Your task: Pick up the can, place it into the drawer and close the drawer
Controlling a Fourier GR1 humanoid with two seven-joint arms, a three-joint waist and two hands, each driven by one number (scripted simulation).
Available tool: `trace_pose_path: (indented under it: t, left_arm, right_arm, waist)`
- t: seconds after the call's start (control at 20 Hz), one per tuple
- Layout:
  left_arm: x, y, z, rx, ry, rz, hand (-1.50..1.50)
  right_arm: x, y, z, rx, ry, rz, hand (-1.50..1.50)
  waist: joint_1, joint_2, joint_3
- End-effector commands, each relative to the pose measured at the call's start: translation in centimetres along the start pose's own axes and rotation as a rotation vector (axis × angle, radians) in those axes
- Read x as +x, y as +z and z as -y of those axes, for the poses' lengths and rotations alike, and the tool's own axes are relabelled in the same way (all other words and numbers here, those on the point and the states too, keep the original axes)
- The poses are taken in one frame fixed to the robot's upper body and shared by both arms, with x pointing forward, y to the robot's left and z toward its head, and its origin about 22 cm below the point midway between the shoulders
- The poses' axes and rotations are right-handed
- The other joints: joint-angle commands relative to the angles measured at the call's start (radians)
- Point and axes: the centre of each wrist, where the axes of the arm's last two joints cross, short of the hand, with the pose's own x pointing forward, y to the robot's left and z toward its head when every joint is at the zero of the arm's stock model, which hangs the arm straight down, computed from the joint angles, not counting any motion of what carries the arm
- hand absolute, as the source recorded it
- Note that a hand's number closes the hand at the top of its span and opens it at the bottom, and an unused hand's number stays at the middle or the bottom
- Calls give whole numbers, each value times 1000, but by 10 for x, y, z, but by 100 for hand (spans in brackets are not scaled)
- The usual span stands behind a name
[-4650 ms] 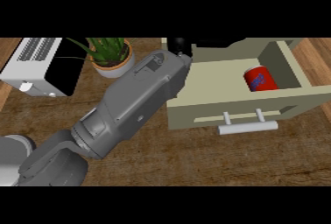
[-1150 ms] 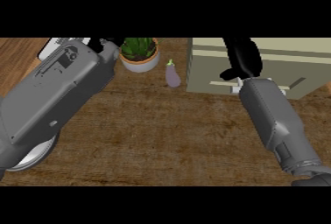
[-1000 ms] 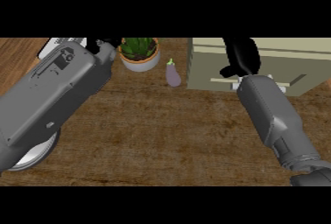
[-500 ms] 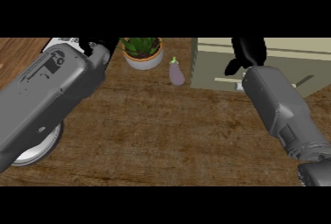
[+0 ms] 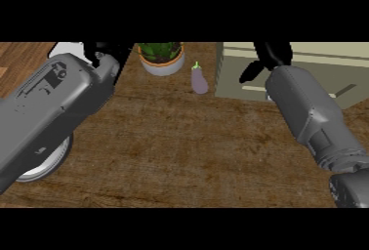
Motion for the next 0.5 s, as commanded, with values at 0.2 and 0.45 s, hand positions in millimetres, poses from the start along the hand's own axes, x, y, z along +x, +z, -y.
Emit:
trace_pose_path:
  t: [0.2,0.45]
  left_arm:
    - [-1,5,-5,3,-1,5,-150]
    - [-8,13,-3,3,0,-23,-150]
  right_arm:
    - [11,-16,20,-109,-522,-92,-150]
    - [8,-24,34,-116,-582,-68,-150]
  waist:
    - [1,-16,-3]
    - [-3,-21,-8]
